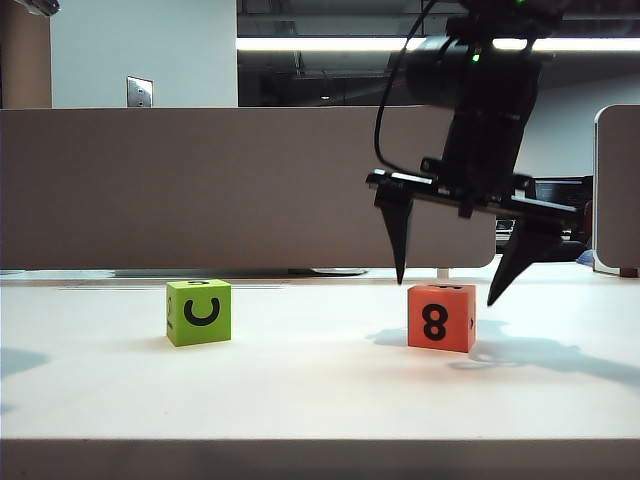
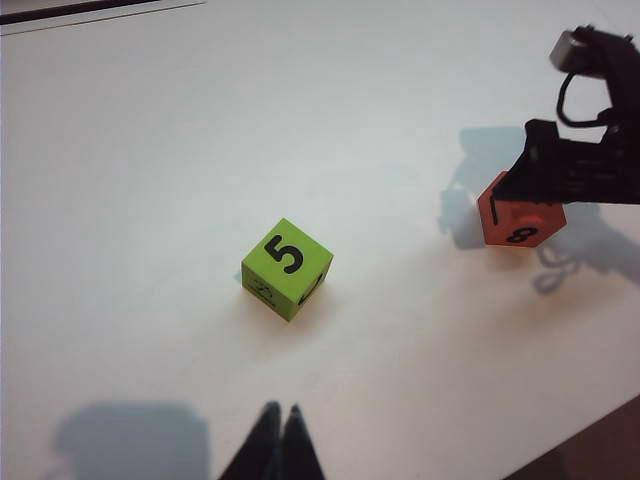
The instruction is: Stack the letter block on the right onto the letter block on the left.
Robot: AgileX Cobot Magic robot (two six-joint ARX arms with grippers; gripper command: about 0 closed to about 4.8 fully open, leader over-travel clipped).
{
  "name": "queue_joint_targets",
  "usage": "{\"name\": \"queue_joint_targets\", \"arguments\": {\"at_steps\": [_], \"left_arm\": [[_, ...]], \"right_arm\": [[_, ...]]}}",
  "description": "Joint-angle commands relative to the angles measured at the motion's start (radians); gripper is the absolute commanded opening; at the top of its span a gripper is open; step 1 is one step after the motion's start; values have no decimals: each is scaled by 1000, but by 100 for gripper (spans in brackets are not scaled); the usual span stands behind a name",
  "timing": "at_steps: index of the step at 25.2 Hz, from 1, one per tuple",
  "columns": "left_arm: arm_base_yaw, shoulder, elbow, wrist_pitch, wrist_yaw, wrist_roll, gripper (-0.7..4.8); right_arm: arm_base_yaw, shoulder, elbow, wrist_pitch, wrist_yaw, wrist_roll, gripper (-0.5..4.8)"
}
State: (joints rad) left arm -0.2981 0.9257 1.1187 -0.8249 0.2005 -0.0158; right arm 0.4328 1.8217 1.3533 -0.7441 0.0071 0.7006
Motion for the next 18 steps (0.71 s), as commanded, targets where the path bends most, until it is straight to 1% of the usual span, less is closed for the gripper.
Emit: {"name": "queue_joint_targets", "arguments": {"at_steps": [1, 3, 6, 7, 9, 12, 15, 18], "left_arm": [[-1, -3, 3, 10, 1, 1, -6], [-1, -11, 3, 11, -10, 1, -6], [-1, -37, 3, 46, -69, 30, -6], [-1, -39, 4, 58, -75, 36, -6], [-1, -42, 4, 60, -77, 35, -6], [-1, -42, 4, 59, -77, 35, -6], [-1, -42, 4, 52, -77, 35, -6], [-1, -47, 4, 48, -77, 35, -6]], "right_arm": [[2, 31, 4, -11, -14, 5, 479], [2, 37, 4, -9, -13, 6, 479], [2, 37, 5, 7, -14, 5, 479], [2, 37, 5, 6, -13, 1, 462], [2, 37, 5, 8, -14, -43, 338], [2, 37, 5, 16, -14, -83, 263], [0, 37, 5, 43, -46, -121, 259], [0, 36, 29, 106, -117, -240, 264]]}}
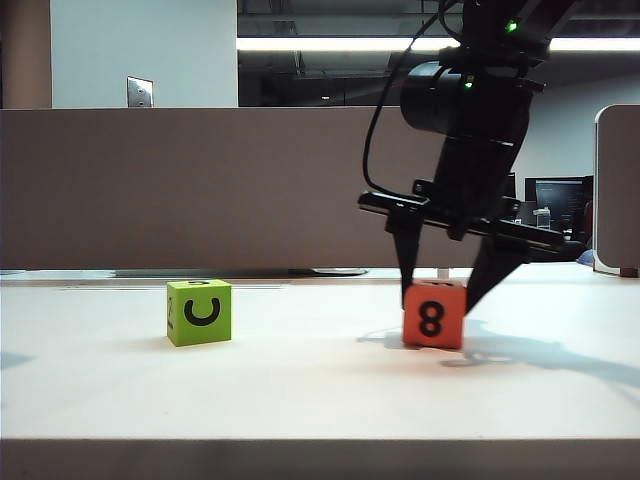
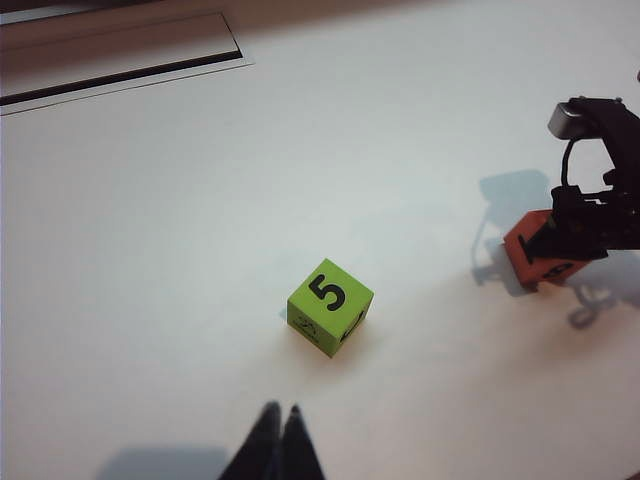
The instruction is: Stack the letter block on the right onto the letter block on the left.
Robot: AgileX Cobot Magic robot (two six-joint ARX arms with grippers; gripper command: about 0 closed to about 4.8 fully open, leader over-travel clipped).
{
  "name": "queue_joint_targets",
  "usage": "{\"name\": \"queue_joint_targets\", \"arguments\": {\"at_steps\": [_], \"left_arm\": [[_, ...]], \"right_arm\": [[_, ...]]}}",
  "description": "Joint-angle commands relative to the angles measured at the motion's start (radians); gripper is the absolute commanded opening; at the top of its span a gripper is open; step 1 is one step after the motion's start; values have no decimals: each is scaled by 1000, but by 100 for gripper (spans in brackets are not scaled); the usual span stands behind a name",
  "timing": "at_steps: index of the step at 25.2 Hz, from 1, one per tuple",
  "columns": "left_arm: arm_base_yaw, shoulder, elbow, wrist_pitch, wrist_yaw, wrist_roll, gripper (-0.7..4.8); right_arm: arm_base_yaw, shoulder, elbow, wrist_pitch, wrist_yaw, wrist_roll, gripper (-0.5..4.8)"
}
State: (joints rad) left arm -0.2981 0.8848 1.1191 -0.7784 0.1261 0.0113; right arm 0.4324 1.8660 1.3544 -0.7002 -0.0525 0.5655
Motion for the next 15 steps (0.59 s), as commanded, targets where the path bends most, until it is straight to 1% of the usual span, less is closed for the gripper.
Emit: {"name": "queue_joint_targets", "arguments": {"at_steps": [1, 2, 3, 4, 5, 7, 8, 10, 13, 15], "left_arm": [[-1, -6, 3, 2, -3, 8, -6], [-1, -6, 3, 2, -3, 9, -6], [-1, -6, 3, 2, -2, 18, -6], [-1, -6, 3, 2, -2, 19, -6], [-1, -6, 3, 2, -2, 19, -6], [-1, -6, 3, 2, -2, 19, -6], [-1, -6, 3, 2, -3, 19, -6], [-1, -6, 3, 0, -3, 19, -6], [-1, -6, 3, -8, -3, 19, -6], [-1, -6, 3, -8, -2, 19, -6]], "right_arm": [[0, -8, 63, 67, -70, -154, 265], [0, -8, 90, 69, -86, -174, 265], [1, -8, 140, 76, -137, -212, 265], [1, -8, 195, 88, -214, -253, 265], [2, -8, 230, 97, -253, -265, 265], [18, -7, 326, 98, -293, -303, 265], [27, -7, 360, 97, -292, -319, 265], [58, -6, 439, 85, -284, -395, 270], [122, 19, 552, 11, -197, -537, 274], [159, 69, 618, -56, -165, -588, 274]]}}
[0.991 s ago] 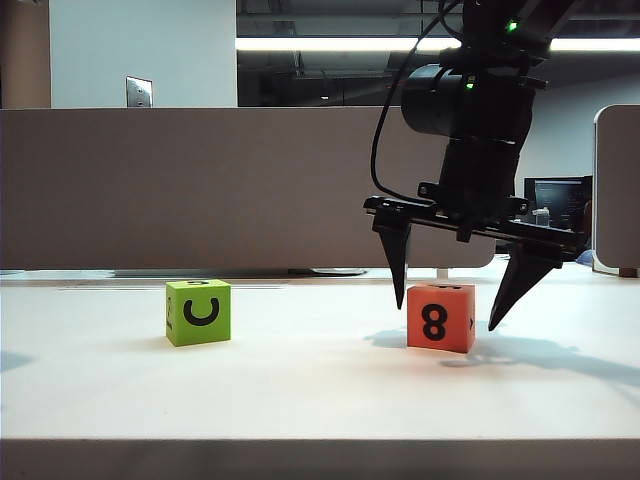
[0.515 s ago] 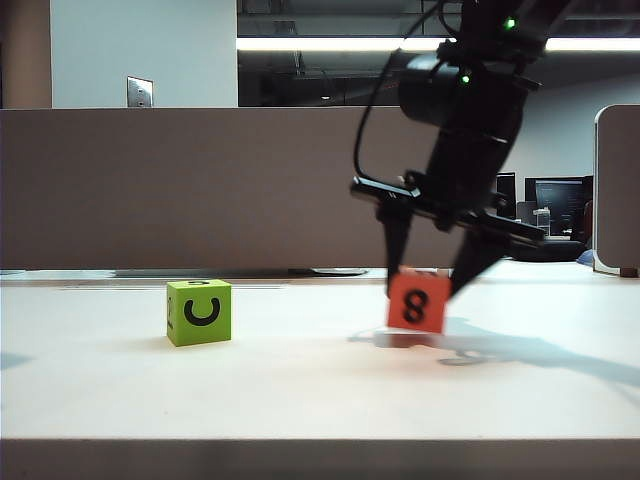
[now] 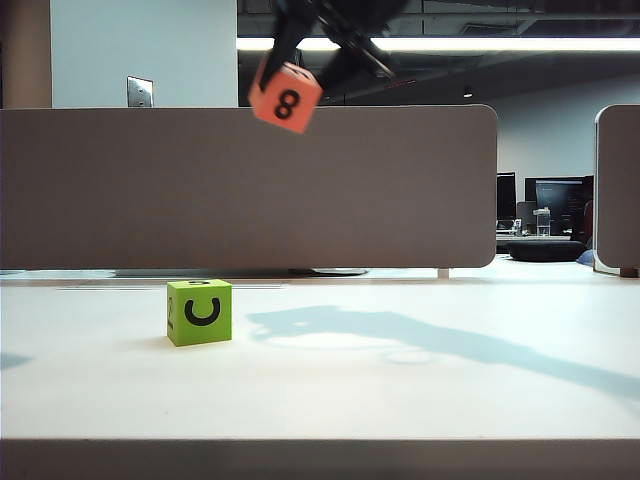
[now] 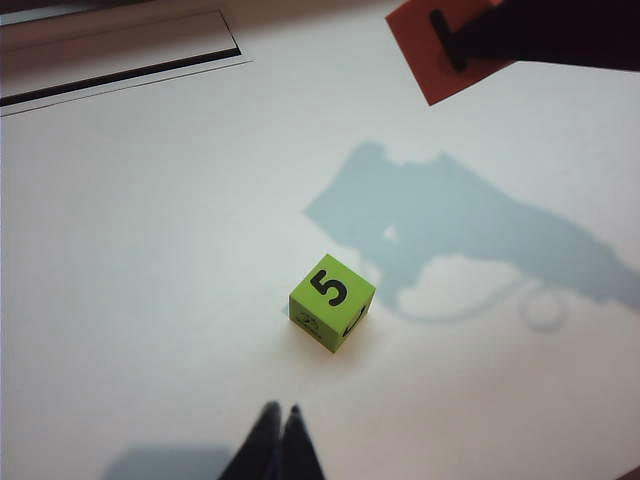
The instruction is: Stack the letter block on the right onto the letter block on the left.
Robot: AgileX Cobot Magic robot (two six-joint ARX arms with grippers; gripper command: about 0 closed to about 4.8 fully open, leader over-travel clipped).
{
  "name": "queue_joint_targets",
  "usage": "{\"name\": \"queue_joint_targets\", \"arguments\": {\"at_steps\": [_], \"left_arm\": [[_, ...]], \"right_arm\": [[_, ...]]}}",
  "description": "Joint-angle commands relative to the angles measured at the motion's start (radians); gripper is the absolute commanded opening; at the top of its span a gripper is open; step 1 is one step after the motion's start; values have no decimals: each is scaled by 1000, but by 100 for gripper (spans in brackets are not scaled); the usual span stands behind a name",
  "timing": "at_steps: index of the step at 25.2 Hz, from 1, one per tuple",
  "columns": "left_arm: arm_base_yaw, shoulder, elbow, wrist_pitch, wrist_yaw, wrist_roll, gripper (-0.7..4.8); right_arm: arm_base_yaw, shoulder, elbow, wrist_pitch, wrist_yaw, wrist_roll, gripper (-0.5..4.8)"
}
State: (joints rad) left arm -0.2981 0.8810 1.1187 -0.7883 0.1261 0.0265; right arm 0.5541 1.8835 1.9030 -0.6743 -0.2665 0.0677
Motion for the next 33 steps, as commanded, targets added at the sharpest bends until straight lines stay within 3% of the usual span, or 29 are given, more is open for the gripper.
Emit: {"name": "queue_joint_targets", "arguments": {"at_steps": [1, 7, 13, 33], "left_arm": [[-1, -3, 4, 1, -2, 4, -6], [-1, -3, 4, -2, -2, 4, -6], [-1, -3, 4, -22, -3, 4, -6], [-1, -3, 4, -25, -39, 25, -6]], "right_arm": [[48, 79, 96, -111, 56, -105, 274], [105, 268, 259, -334, 66, -129, 274], [159, 301, 269, -293, 123, -201, 274], [169, 375, 269, -262, 108, -192, 276]]}}
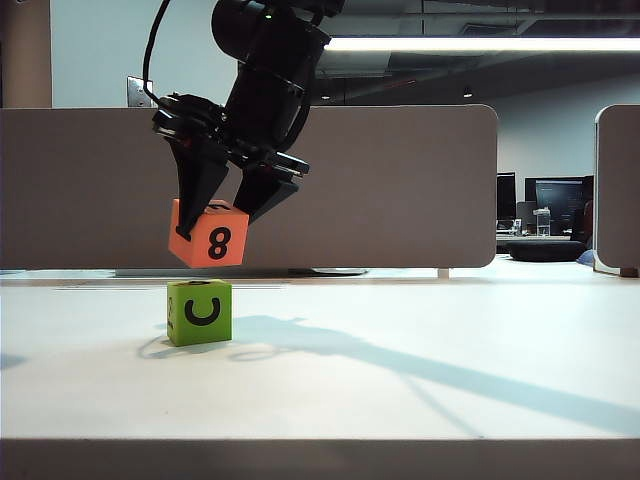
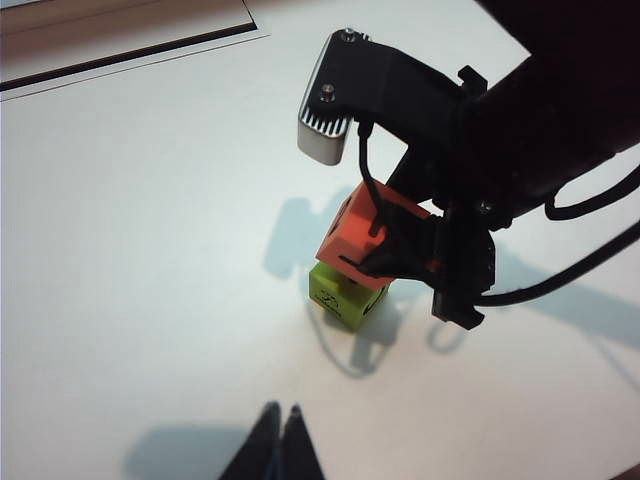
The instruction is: Stack the letter block on the right onto the letter block on the left.
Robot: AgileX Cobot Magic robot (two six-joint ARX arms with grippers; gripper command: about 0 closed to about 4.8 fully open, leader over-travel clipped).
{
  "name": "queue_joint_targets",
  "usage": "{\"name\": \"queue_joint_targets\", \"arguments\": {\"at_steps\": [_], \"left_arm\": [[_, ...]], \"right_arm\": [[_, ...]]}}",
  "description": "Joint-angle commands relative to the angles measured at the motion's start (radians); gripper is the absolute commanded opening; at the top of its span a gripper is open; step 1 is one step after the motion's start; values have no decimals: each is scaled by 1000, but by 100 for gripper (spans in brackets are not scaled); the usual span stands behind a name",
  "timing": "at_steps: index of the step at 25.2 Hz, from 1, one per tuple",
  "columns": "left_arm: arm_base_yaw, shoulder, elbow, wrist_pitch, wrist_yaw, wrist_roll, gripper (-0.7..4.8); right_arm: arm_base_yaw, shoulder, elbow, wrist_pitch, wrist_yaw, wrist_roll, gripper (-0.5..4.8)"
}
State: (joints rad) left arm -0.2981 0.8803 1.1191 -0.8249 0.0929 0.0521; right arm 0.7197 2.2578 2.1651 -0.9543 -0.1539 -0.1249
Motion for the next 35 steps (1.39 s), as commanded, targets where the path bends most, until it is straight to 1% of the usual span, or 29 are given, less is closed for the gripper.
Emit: {"name": "queue_joint_targets", "arguments": {"at_steps": [1, 4, 6, 9, 16, 19, 20, 22, 26, 29, 30, 31, 32, 33, 34, 35], "left_arm": [[-1, -2, 3, 12, -12, -1, -6], [-1, -2, 5, 13, -29, -1, -6], [-1, -2, 7, 17, -29, 0, -6], [-1, -2, 7, 19, -29, 0, -6], [-1, -2, 7, 23, -29, 0, -6], [-1, -2, 7, 31, -29, 0, -6], [-1, -2, 7, 36, -29, 0, -6], [-1, -2, 7, 50, -27, 0, -6], [-2, -2, 7, 64, -21, 0, -6], [-2, -2, 7, 64, -21, -2, -6], [-11, -2, 7, 65, -22, -3, -6], [-21, -2, 7, 68, -22, -3, -6], [-36, -2, 7, 77, -22, 0, -6], [-43, -2, 7, 82, -22, 0, -6], [-52, -2, 7, 88, -22, 0, -6], [-60, -2, 7, 94, -22, 0, -6]], "right_arm": [[3, 8, 7, 20, -9, 2, 287], [3, 15, 7, 24, -31, 2, 309], [6, 21, 7, 32, -31, 2, 311], [7, 22, 7, 40, -31, 2, 375], [6, 22, 7, 39, -32, 2, 384], [6, 14, 12, 27, -32, 6, 424], [3, 5, 40, -16, -49, 5, 432], [-8, -23, 84, -66, -77, 0, 431], [-29, -100, 85, -97, -77, 1, 428], [-45, -174, 85, -136, -76, 2, 415], [-54, -223, 85, -177, -70, 2, 366], [-58, -253, 85, -209, -64, 4, 305], [-69, -303, 85, -261, -46, 10, 178], [-73, -332, 85, -291, -23, 13, 101], [-79, -361, 85, -320, 1, 13, 43], [-80, -384, 85, -339, 25, 12, 15]]}}
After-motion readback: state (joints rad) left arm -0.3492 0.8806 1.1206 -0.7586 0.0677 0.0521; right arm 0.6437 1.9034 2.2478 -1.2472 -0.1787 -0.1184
